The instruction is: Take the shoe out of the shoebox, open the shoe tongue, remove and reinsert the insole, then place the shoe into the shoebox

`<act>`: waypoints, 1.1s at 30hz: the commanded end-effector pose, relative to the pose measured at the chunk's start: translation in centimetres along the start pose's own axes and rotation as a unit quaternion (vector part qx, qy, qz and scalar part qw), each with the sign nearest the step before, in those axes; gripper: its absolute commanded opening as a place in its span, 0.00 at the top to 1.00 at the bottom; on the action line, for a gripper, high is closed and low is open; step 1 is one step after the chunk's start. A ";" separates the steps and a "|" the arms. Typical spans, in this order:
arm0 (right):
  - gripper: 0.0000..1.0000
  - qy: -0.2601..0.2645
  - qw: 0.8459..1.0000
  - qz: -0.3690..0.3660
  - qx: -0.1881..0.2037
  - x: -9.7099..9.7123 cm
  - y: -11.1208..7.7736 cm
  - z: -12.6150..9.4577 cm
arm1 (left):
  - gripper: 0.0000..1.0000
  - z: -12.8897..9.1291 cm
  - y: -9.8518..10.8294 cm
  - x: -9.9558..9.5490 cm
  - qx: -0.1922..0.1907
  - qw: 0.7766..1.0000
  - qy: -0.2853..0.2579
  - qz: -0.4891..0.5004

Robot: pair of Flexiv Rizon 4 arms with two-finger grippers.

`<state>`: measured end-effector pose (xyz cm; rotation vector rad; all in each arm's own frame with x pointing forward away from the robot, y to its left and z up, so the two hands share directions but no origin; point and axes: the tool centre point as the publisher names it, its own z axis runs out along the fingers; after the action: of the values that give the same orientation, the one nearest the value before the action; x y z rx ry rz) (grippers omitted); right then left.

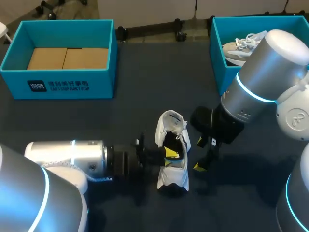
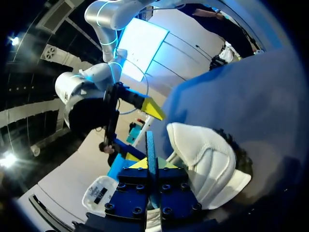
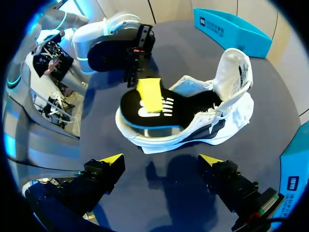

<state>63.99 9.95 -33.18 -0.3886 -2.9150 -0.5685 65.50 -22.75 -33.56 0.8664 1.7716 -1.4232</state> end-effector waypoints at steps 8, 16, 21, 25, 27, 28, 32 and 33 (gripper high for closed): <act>0.00 0.000 1.000 0.000 0.000 0.0 0.1 0.2 | 0.91 0.9 0.6 -0.2 0.005 1.000 0.011 -0.011; 0.00 0.000 1.000 0.000 0.000 0.0 0.1 0.2 | 0.72 -0.5 -1.3 -0.7 0.022 1.000 0.011 -0.008; 0.00 0.000 1.000 0.000 0.000 0.0 0.1 0.2 | 0.90 -0.4 -1.5 -0.6 0.035 0.999 0.016 -0.015; 0.00 0.000 1.000 0.000 0.000 0.0 0.1 0.2 | 1.00 -0.2 -1.5 -0.5 0.038 0.999 0.020 -0.017; 0.00 0.000 1.000 0.000 0.000 0.0 0.1 0.2 | 1.00 0.1 -1.3 -0.3 0.039 0.999 0.026 -0.015; 0.00 0.000 1.000 0.000 0.000 0.0 0.1 0.2 | 1.00 0.2 -1.2 -0.2 0.039 0.999 0.028 -0.014; 0.00 0.000 1.000 0.000 0.000 0.0 0.1 0.2 | 1.00 1.2 -0.2 0.7 0.036 0.998 0.044 -0.002; 0.00 0.000 1.000 0.000 0.000 0.0 0.1 0.2 | 1.00 1.4 0.0 0.9 0.032 0.998 0.049 -0.001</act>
<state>63.99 9.94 -33.19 -0.3887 -2.9150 -0.5684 64.46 -22.75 -33.78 0.9689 1.7921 -1.4735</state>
